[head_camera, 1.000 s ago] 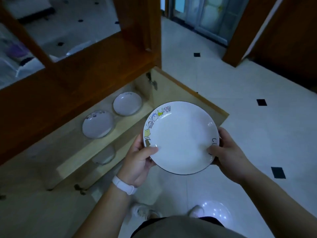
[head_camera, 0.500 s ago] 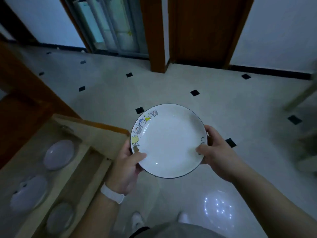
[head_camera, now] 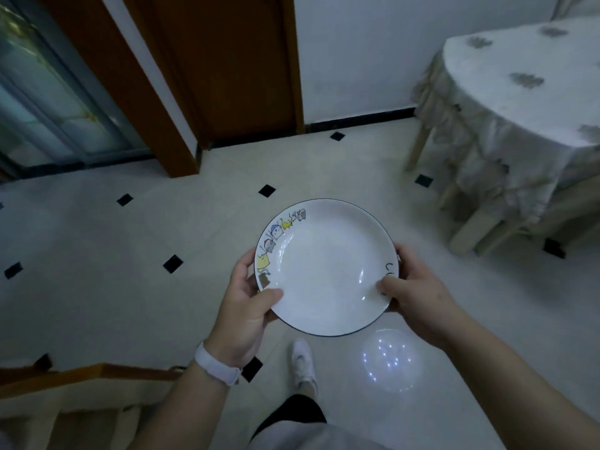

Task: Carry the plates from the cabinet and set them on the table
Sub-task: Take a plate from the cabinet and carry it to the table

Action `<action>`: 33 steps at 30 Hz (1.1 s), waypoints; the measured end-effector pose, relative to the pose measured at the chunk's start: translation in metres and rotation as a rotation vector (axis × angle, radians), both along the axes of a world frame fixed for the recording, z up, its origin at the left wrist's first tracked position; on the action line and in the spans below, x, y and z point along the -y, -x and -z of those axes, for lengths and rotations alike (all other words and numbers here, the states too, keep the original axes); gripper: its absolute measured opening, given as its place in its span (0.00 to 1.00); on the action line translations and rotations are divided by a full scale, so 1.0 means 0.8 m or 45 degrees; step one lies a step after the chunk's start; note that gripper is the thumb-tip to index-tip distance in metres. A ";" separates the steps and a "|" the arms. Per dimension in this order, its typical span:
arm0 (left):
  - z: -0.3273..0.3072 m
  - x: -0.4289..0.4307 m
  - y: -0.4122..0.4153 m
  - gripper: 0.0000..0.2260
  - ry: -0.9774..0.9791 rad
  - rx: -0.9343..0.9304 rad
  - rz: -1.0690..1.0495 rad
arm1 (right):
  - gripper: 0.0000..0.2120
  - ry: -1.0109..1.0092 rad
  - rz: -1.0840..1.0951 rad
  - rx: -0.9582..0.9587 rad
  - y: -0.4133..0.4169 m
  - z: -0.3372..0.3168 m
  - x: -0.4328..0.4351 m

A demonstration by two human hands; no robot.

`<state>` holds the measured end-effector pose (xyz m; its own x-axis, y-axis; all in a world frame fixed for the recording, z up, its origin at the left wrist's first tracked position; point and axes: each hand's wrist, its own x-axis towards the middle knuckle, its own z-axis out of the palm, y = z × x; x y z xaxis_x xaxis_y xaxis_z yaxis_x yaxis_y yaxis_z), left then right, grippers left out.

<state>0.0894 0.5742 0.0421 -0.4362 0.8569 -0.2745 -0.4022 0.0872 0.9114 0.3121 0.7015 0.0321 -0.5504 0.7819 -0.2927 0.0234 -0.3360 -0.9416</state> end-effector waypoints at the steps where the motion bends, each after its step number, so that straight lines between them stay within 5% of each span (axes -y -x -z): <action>1: 0.002 -0.017 -0.001 0.33 0.005 0.003 0.047 | 0.28 -0.003 0.037 0.004 -0.007 0.001 -0.009; 17: 0.014 -0.353 -0.015 0.33 -0.158 0.177 0.677 | 0.28 -0.100 0.600 0.175 -0.063 -0.035 -0.202; 33: -0.006 -0.549 -0.190 0.33 -0.161 0.159 1.157 | 0.27 -0.094 1.138 0.137 -0.210 -0.054 -0.274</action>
